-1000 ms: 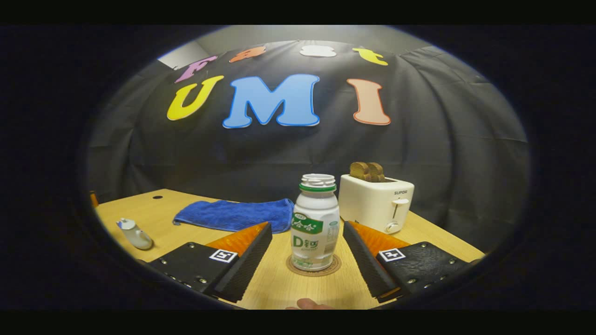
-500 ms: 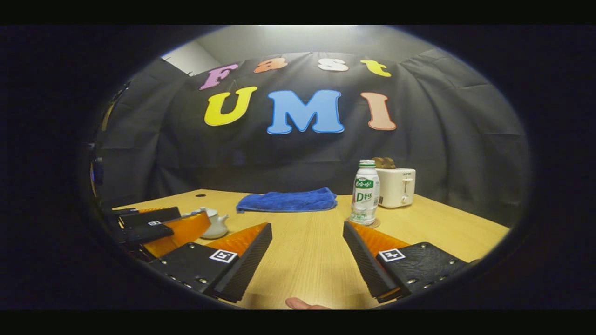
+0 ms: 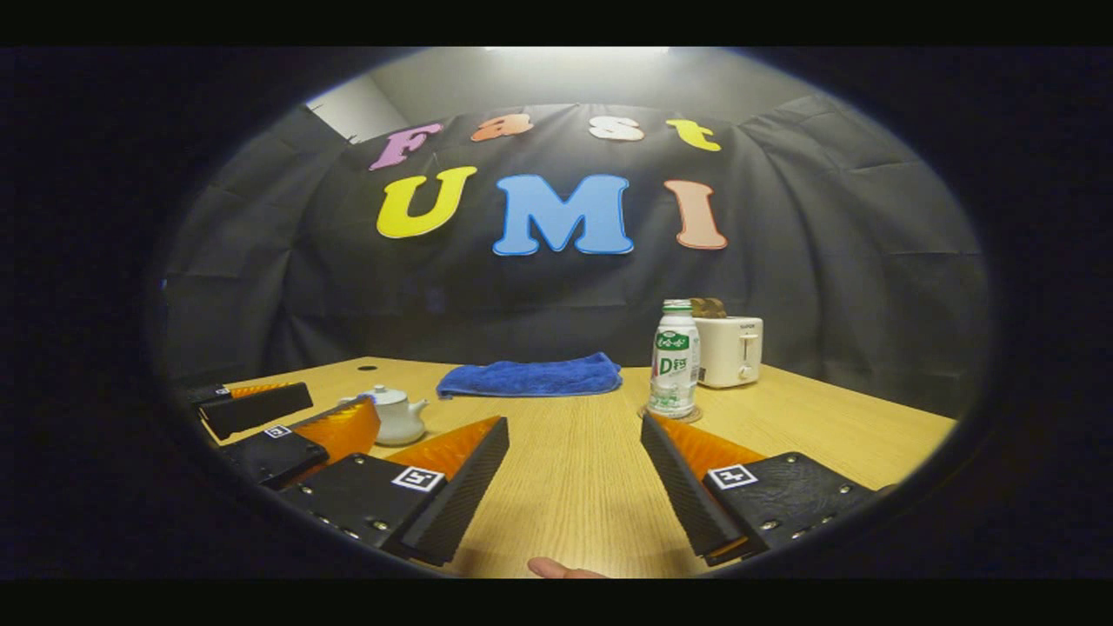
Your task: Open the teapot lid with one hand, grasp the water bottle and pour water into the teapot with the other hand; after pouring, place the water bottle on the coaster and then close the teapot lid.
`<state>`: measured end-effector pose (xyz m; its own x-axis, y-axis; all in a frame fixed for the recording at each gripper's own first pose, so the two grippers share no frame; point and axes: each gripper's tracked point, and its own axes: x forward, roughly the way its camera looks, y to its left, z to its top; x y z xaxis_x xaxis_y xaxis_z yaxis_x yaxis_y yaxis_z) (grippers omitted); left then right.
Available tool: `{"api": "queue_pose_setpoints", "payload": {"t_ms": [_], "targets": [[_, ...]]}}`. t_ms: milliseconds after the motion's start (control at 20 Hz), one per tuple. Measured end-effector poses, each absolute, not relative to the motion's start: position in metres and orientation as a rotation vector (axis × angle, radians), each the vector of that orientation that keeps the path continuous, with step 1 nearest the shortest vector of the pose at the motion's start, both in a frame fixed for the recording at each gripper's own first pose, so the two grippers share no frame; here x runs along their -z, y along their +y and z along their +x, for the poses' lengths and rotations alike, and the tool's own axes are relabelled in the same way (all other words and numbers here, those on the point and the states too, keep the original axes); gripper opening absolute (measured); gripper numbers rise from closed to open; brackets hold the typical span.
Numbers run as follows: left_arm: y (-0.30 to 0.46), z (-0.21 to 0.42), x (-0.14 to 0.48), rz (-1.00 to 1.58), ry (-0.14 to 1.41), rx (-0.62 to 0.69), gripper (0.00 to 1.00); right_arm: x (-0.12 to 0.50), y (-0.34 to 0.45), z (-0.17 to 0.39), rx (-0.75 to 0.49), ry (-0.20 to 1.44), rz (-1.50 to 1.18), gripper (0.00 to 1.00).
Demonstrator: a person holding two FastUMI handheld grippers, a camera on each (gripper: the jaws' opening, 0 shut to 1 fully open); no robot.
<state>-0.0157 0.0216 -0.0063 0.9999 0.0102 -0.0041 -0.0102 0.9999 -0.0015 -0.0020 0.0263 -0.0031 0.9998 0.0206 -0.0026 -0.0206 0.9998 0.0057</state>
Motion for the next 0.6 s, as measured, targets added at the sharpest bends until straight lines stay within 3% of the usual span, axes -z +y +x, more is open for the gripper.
{"api": "queue_pose_setpoints", "payload": {"t_ms": [600], "targets": [[0.0137,-0.0143,0.0074,-0.001,0.004,0.039,0.99,0.0038,0.0228,-0.0035,-0.005,0.003,0.008,0.95]]}}
